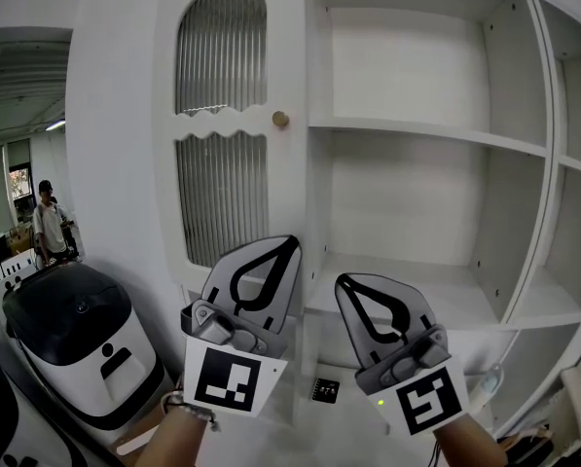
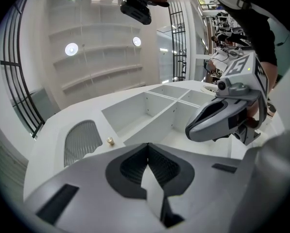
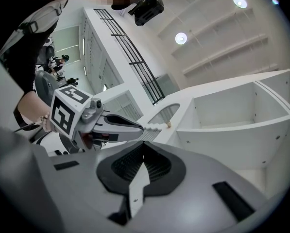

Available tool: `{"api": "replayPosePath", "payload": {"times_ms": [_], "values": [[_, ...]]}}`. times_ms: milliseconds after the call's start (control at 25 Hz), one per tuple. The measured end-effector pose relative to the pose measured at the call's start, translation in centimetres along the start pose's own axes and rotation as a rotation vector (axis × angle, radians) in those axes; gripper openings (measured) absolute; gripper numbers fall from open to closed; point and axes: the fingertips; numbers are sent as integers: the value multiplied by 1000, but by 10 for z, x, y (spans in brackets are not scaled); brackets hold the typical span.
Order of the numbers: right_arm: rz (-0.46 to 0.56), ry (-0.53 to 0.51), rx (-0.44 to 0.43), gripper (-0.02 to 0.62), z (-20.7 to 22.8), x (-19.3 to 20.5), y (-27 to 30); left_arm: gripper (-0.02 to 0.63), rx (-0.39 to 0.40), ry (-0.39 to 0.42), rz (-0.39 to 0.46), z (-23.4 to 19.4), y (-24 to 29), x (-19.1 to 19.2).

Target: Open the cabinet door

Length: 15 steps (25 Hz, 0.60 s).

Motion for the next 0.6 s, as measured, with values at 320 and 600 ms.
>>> {"api": "replayPosePath", "payload": {"times_ms": [320, 600], "values": [[15, -13, 6, 3, 9, -6, 7, -3, -14, 11, 3, -17, 20, -6], [15, -17, 12, 3, 16, -5, 11, -3, -34, 8, 25, -33, 36, -9]]}}
Point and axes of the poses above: the fingertips, and each gripper's own axes: y forward along the fingers, z to its right, x out of its underside, and after that the axes turned 14 degrees about -y, right-handed
